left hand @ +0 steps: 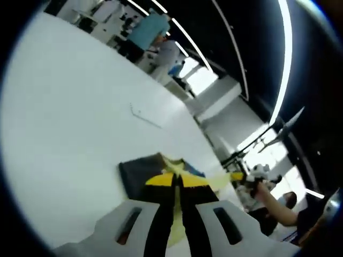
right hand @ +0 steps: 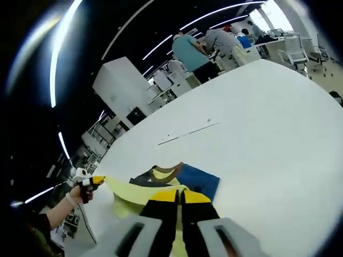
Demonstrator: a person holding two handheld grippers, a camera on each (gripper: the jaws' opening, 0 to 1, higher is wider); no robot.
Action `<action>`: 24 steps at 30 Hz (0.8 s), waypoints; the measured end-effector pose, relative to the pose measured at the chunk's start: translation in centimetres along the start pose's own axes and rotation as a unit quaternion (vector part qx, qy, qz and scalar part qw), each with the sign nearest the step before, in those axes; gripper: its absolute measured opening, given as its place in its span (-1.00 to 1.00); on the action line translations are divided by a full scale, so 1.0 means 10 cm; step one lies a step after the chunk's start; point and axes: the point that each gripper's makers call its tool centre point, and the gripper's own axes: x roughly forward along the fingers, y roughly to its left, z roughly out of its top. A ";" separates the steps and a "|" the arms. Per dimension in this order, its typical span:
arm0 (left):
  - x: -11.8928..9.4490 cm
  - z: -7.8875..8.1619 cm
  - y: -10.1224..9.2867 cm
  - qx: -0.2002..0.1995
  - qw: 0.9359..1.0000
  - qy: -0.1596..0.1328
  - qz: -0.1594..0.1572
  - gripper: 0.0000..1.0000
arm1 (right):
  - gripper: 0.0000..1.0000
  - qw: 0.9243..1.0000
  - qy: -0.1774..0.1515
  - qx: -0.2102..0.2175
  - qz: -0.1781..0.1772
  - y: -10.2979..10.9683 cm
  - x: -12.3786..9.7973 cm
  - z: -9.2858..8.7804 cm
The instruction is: Fold the garment on the visible template until the final outline fits inside the template.
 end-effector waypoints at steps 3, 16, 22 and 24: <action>0.12 0.01 0.11 -0.004 1.000 -0.003 0.014 -1.00 | -1.00 1.000 0.000 0.007 -0.009 -0.10 0.09 0.03; 0.35 -0.18 0.47 -0.034 0.997 0.001 0.063 -1.00 | -1.00 0.998 0.029 0.037 -0.044 -0.53 0.48 -0.09; 0.36 -0.21 0.54 -0.047 0.996 -0.020 0.071 -1.00 | -1.00 0.998 0.017 0.043 -0.042 -0.54 0.54 -0.08; 0.39 -0.23 0.61 -0.044 0.996 -0.024 0.076 -1.00 | -1.00 0.998 0.018 0.045 -0.043 -0.56 0.58 -0.11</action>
